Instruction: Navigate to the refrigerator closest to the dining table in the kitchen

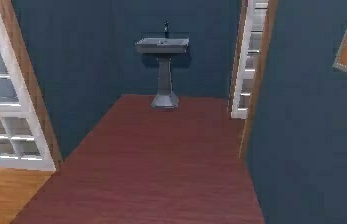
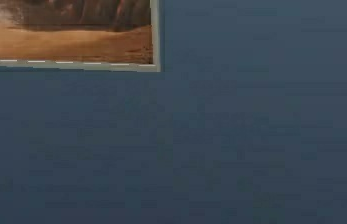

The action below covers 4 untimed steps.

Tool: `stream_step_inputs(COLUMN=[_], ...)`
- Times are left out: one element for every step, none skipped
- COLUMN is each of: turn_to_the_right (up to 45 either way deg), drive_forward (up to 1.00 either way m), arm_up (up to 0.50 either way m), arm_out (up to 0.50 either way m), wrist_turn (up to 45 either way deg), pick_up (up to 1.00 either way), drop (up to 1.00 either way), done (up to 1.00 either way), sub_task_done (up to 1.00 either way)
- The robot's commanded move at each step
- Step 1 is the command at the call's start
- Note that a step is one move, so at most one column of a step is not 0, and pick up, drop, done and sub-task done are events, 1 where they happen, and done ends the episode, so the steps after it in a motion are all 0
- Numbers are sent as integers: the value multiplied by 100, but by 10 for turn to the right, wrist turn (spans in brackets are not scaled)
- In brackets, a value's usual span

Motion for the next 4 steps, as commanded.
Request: stream_step_inputs(turn_to_the_right=[0, 90, 0, 60], drive_forward=[70, 0, 100, 0], arm_up=[0, 0, 0, 0], arm_out=[0, 0, 0, 0], wrist_turn=[0, 0, 0, 0], pick_up=[0, 0, 0, 0], drop=[0, 0, 0, 0], done=[0, 0, 0, 0], sub_task_done=[0, 0, 0, 0])
